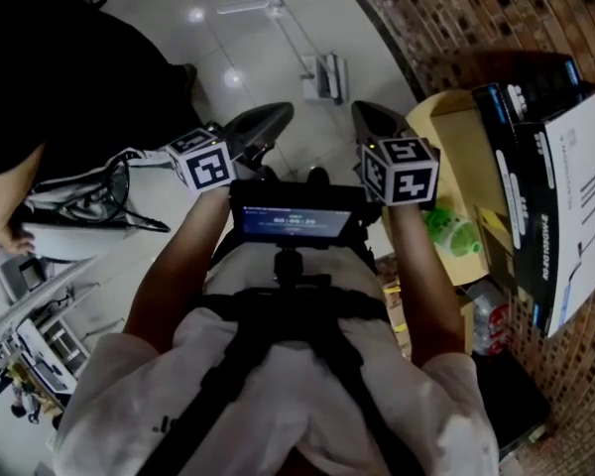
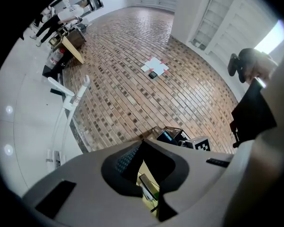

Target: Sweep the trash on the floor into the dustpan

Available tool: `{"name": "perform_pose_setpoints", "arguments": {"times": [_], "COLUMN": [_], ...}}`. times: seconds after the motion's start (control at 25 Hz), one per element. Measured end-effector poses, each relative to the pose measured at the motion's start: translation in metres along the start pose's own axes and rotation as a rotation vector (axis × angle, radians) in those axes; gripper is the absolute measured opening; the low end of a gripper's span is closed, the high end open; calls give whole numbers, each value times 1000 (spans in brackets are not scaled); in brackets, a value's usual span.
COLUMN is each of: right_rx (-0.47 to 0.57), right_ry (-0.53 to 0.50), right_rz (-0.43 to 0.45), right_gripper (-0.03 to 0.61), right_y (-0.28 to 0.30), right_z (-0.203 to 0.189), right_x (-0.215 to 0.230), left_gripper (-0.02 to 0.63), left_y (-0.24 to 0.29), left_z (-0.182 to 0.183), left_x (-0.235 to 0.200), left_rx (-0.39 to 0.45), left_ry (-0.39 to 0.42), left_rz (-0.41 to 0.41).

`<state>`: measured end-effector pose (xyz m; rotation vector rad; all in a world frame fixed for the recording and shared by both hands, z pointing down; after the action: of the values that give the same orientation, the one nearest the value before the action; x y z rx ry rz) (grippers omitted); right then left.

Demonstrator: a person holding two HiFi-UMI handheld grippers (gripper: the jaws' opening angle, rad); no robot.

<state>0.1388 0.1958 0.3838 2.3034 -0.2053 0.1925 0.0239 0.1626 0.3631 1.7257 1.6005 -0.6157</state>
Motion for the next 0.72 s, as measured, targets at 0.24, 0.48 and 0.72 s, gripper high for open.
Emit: {"name": "perform_pose_setpoints", "arguments": {"times": [0.24,0.48,0.72], "right_rx": [-23,-44,-39], "right_ry": [-42,-157,-187], "right_rz": [32,76,115], "right_gripper": [0,0,0], "right_y": [5,8,3], "right_z": [1,6,3], "right_x": [-2,-19,-18], "left_gripper": [0,0,0], "left_y": [-1,-22,-24], "left_z": [8,6,-4], "left_x": [5,-1,5], "left_rx": [33,108,143], "left_ry": [7,-16,-19], "left_rz": [41,96,128]}}
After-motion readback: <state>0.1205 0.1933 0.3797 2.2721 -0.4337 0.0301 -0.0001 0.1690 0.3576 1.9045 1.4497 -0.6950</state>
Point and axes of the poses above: the fingertips, and each gripper's own axes: y forward along the fingers, x to its right, z out of its top, the point moved 1 cm from there along -y, backward along the fingers, and after that the axes turned 9 degrees about -x, right-handed, at the moved point
